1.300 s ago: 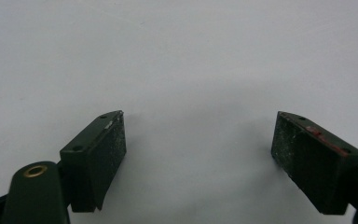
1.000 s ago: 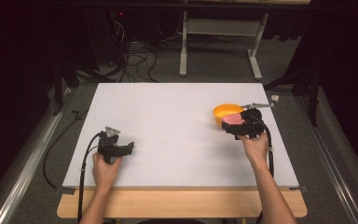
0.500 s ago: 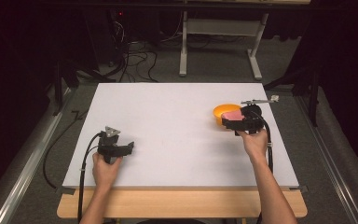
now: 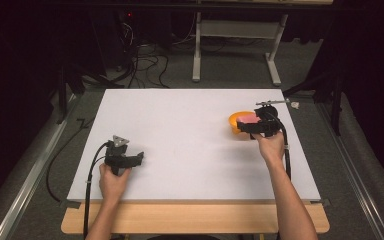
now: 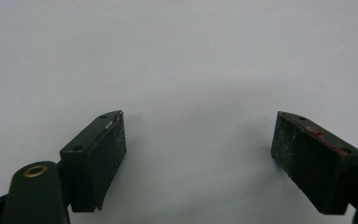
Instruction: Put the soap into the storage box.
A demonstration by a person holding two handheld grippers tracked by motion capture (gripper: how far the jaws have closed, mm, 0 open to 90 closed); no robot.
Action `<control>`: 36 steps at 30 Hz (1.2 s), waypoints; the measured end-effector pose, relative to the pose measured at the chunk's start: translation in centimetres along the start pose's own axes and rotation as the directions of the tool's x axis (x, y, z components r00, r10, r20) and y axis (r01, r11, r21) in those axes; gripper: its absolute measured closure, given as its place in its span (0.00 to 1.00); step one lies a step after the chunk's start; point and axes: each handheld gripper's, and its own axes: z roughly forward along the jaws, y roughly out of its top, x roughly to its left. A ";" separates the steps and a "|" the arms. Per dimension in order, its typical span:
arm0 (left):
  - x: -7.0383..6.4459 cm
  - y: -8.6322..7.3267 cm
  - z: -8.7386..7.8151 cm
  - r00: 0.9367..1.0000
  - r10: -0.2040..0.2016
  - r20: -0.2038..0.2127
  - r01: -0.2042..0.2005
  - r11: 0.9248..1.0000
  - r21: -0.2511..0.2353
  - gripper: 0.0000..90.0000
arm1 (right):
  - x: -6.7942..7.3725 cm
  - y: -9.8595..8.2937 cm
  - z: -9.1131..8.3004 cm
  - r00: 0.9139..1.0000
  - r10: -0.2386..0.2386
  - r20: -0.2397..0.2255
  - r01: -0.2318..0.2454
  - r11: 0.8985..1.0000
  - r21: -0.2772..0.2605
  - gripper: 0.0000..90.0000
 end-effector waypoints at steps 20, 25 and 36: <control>0.0 0.0 0.0 1.000 -0.001 0.001 0.001 1.000 0.000 0.20 | -0.4 2.5 1.9 0.999 0.020 0.046 -0.022 0.999 0.047 0.15; 0.0 0.0 0.0 1.000 -0.001 0.001 0.001 1.000 0.000 0.20 | -0.5 2.7 2.7 0.998 0.031 0.049 -0.033 0.998 0.056 0.15; 0.0 0.0 0.0 1.000 -0.003 0.001 0.003 1.000 0.000 0.20 | -1.2 2.7 3.9 0.995 0.060 0.074 -0.066 0.994 0.089 0.15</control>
